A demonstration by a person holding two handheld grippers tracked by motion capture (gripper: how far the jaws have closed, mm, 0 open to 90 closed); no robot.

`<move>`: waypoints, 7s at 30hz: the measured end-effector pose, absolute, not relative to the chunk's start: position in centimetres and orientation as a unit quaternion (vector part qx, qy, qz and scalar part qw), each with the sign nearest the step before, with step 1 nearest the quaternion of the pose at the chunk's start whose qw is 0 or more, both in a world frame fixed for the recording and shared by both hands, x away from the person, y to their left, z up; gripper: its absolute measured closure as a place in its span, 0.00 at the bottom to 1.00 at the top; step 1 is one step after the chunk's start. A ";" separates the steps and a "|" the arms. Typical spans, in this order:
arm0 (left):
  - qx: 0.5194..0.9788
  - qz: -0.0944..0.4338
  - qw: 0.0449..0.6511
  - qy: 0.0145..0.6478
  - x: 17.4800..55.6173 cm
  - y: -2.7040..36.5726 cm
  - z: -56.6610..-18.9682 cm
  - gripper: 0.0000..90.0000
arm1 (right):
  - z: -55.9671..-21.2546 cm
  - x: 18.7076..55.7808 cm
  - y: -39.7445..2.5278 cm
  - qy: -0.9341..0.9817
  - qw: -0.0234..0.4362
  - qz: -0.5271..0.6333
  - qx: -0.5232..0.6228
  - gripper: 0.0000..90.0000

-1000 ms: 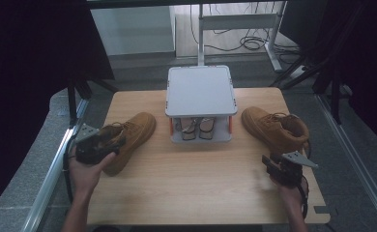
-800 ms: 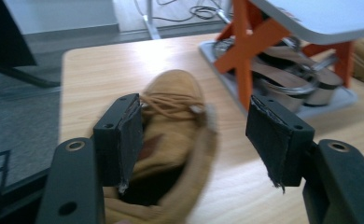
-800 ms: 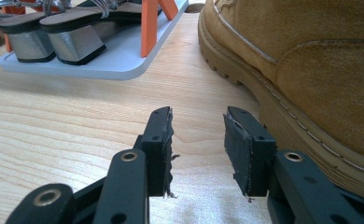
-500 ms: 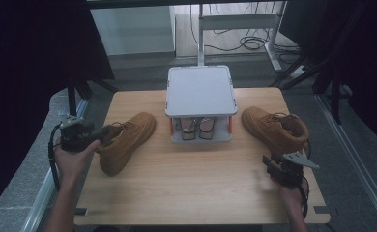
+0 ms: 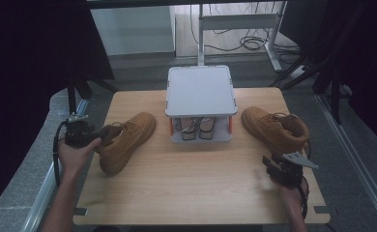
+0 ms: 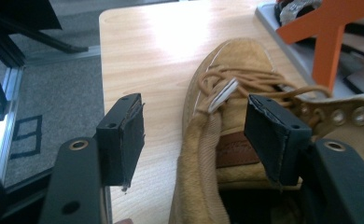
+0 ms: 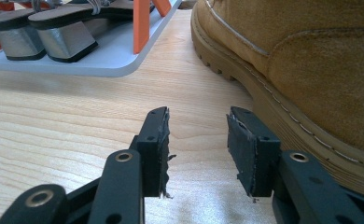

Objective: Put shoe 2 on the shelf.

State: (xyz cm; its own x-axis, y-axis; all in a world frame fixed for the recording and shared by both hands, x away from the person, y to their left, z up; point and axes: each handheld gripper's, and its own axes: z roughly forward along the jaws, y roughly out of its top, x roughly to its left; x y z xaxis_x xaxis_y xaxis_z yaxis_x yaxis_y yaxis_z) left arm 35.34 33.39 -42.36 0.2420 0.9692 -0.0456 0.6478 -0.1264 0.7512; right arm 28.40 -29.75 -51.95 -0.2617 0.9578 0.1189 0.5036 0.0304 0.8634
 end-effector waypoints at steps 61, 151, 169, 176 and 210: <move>0.736 0.168 0.301 0.583 36.4 33.7 -43.8 0.82 | -39.4 34.3 -37.4 0.681 0.263 0.467 0.500 0.60; 0.702 0.170 0.405 0.561 36.6 32.3 -38.4 0.85 | -40.3 37.0 -40.3 0.654 0.199 0.447 0.577 0.86; 0.676 0.201 0.447 0.550 36.1 32.1 -34.2 0.85 | -37.1 35.9 -39.1 0.623 0.222 0.489 0.569 0.85; 0.669 0.204 0.462 0.546 36.0 32.2 -32.7 0.85 | -35.4 35.5 -38.7 0.612 0.227 0.507 0.563 0.85; 0.654 0.201 0.517 0.514 36.5 29.9 -28.0 0.85 | -29.5 35.2 -35.6 0.578 0.238 0.575 0.528 0.85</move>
